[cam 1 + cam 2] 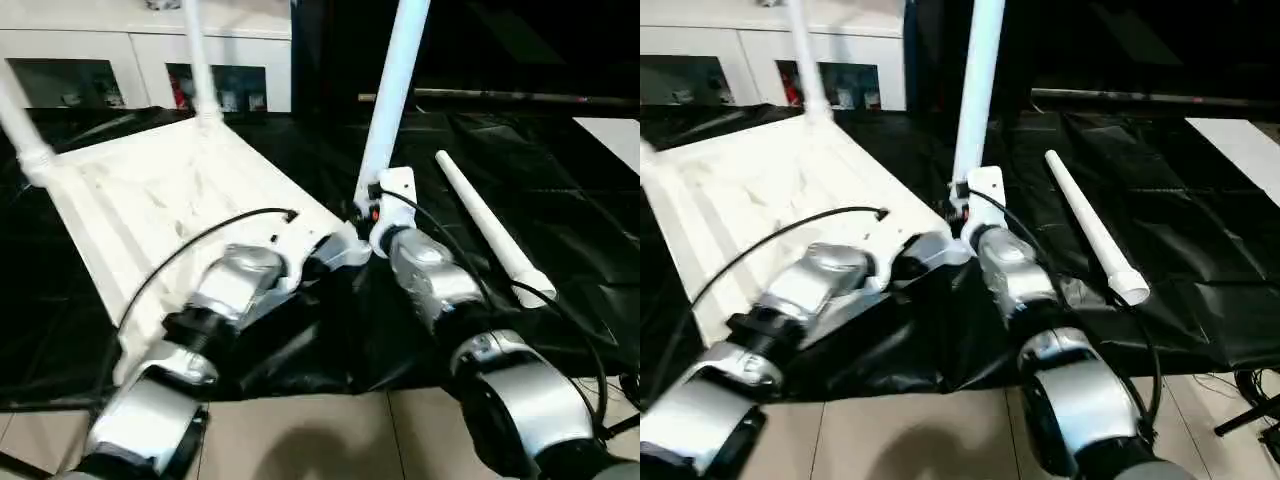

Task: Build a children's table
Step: Insert table leg to table base

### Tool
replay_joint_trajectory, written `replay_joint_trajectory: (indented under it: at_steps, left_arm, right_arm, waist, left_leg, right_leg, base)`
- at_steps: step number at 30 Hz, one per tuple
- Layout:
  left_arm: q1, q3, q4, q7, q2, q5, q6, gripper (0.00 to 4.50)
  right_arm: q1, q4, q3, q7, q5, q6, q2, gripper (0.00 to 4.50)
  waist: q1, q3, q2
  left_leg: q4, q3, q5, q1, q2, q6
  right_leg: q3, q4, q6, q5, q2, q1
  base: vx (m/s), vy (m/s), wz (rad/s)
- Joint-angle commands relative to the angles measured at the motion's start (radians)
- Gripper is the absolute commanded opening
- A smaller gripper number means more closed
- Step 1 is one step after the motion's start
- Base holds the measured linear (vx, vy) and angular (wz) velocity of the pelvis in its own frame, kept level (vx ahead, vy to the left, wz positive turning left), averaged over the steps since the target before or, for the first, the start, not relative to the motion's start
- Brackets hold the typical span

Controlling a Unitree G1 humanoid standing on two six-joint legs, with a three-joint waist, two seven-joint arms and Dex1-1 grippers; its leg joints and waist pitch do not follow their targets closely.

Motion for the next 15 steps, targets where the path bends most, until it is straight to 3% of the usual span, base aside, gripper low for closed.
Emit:
replay_joint_trajectory:
  at_steps: [1, 3, 7, 8, 11, 12, 15]
  left_arm:
    - [-0.027, 0.002, -0.004, -0.023, -0.016, -0.017, -0.012, 0.00]
    - [-0.031, 0.006, 0.006, -0.017, -0.011, -0.016, -0.016, 0.00]
    - [-0.035, 0.016, 0.016, -0.009, -0.005, -0.008, -0.024, 0.00]
    - [-0.035, 0.017, 0.016, -0.010, -0.005, -0.008, -0.026, 0.00]
    - [-0.038, 0.025, 0.032, -0.011, 0.004, -0.010, -0.060, 0.00]
    - [-0.038, 0.024, 0.033, -0.012, 0.007, -0.009, -0.065, 0.00]
    - [-0.034, 0.024, 0.029, -0.026, 0.015, -0.010, -0.078, 0.00]
  right_arm:
    - [0.065, 0.151, -0.013, -0.072, -0.051, 0.067, -0.021, 1.88]
    - [0.060, 0.158, -0.019, -0.076, -0.049, 0.057, -0.018, 1.88]
    - [0.050, 0.160, -0.036, -0.029, -0.028, -0.010, -0.010, 1.88]
    - [0.049, 0.158, -0.043, -0.006, -0.019, -0.023, -0.008, 2.23]
    - [0.035, 0.140, -0.074, 0.056, 0.016, -0.056, -0.003, 2.60]
    - [0.033, 0.135, -0.075, 0.062, 0.016, -0.059, -0.005, 2.62]
    - [0.028, 0.117, -0.073, 0.099, 0.011, -0.099, -0.017, 2.99]
  waist:
    - [0.006, -0.050, 0.014]
    - [0.007, -0.050, 0.013]
    - [0.006, -0.046, 0.014]
    - [0.007, -0.046, 0.017]
    - [0.007, -0.048, 0.014]
    - [0.008, -0.048, 0.020]
    - [0.012, -0.054, 0.015]
  left_leg:
    - [-0.075, -0.001, -0.188, -0.008, 0.016, 0.005]
    - [-0.075, 0.000, -0.181, -0.008, 0.017, 0.008]
    - [-0.077, 0.001, -0.235, -0.003, 0.019, 0.005]
    - [-0.078, 0.000, -0.238, -0.002, 0.019, 0.004]
    - [-0.077, 0.000, -0.231, -0.005, 0.020, 0.014]
    - [-0.077, 0.000, -0.216, -0.005, 0.020, 0.017]
    - [-0.069, 0.003, -0.149, -0.011, 0.020, 0.035]
  right_leg:
    - [0.046, -0.074, -0.197, -0.163, -0.057, 0.048]
    - [0.046, -0.073, -0.206, -0.147, -0.058, 0.048]
    - [0.046, -0.082, -0.202, -0.218, -0.059, 0.043]
    - [0.046, -0.081, -0.200, -0.223, -0.059, 0.043]
    - [0.047, -0.080, -0.202, -0.206, -0.060, 0.046]
    - [0.047, -0.077, -0.211, -0.184, -0.059, 0.046]
    - [0.048, -0.066, -0.244, -0.080, -0.062, 0.054]
  base:
    - [0.000, 0.000, 0.00]
    - [0.000, 0.000, 0.00]
    - [0.000, 0.000, 0.00]
    - [0.000, 0.000, 0.00]
    - [0.000, 0.000, 0.00]
    - [0.000, 0.000, 0.00]
    - [0.000, 0.000, 0.00]
